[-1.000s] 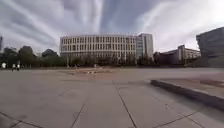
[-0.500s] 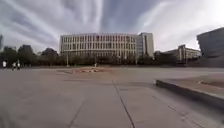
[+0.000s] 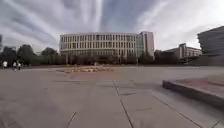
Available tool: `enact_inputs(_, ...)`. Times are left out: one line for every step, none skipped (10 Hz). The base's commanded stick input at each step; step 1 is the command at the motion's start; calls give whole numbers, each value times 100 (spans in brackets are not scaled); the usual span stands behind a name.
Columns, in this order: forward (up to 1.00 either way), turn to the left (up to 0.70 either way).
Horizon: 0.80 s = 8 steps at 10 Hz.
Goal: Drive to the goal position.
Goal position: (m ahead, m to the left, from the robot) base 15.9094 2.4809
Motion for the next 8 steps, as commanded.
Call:
enact_inputs(85, 0)
enact_inputs(85, 0)
enact_inputs(85, 0)
enact_inputs(85, 0)
enact_inputs(85, 0)
enact_inputs(85, 0)
enact_inputs(85, 0)
enact_inputs(85, 0)
